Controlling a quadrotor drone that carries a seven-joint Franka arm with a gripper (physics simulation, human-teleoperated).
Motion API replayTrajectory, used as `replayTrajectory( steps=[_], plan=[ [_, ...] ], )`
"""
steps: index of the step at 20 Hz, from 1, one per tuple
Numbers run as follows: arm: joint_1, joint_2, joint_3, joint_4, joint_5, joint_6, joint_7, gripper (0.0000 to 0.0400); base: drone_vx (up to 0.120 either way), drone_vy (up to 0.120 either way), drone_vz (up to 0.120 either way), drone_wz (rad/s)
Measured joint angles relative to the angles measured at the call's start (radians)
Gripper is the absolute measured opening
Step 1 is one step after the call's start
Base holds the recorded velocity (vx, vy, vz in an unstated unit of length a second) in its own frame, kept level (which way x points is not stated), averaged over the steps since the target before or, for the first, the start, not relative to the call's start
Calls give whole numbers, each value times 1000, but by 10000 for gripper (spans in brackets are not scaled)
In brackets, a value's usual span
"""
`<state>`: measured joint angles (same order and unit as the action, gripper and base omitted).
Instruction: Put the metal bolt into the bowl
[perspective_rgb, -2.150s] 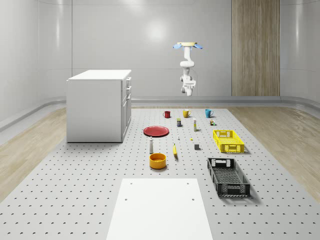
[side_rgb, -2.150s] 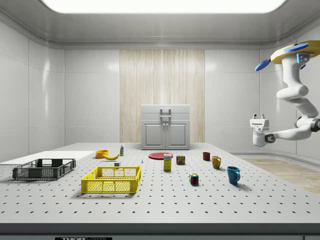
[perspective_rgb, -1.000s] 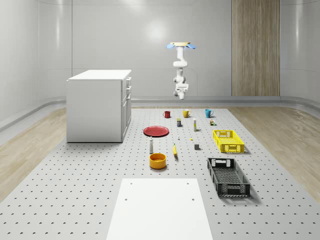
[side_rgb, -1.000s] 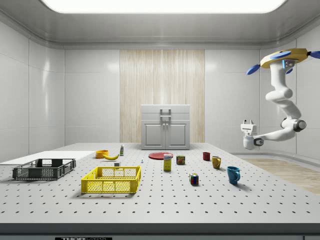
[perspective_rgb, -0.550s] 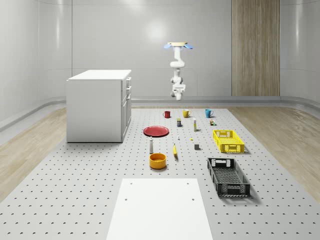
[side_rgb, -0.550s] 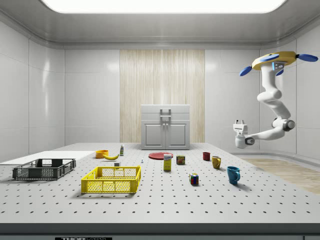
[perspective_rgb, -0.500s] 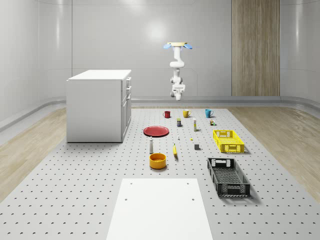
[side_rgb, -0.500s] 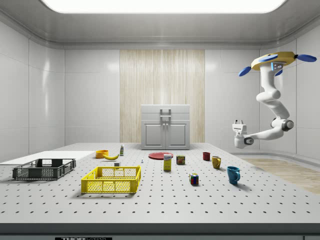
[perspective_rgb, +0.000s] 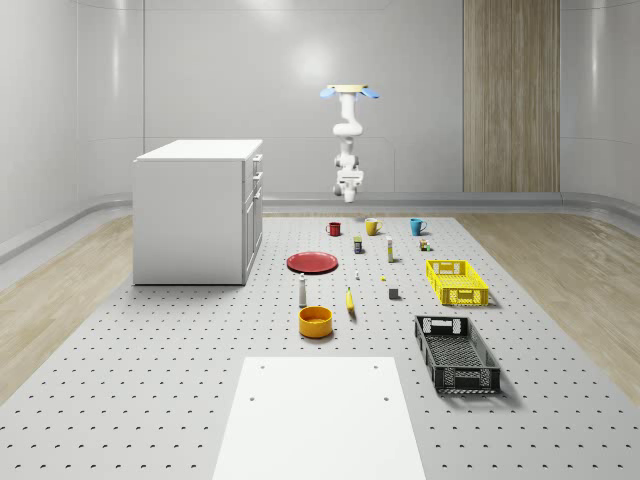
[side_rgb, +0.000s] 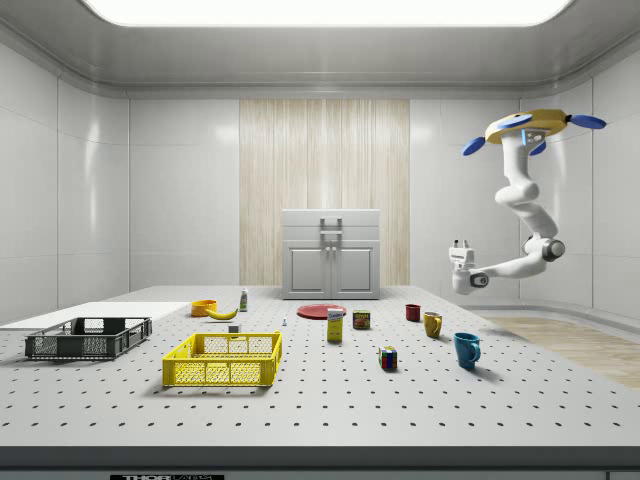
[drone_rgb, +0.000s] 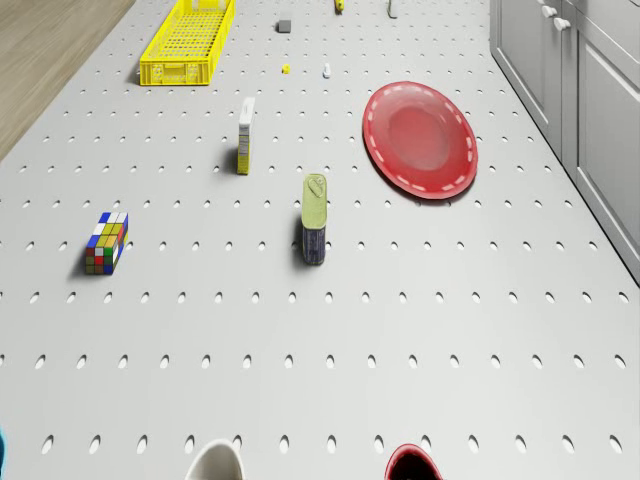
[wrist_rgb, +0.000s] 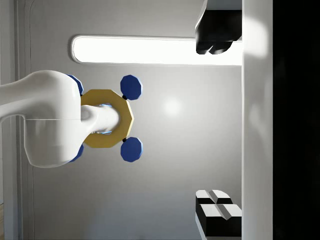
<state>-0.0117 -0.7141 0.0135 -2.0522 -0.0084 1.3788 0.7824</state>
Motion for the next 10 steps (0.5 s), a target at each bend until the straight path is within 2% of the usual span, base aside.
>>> replayTrajectory(
  steps=[3, 4, 10],
  plan=[
    [-2, -2, 6, -2, -8, 2, 1, 400, 0, -120, 0, 0],
    [-3, -2, 8, -2, -11, 3, 1, 400, 80, -80, 0, 0],
    [-12, -6, 38, -7, -53, 8, 7, 400, 120, 0, 0, 0]
  ],
)
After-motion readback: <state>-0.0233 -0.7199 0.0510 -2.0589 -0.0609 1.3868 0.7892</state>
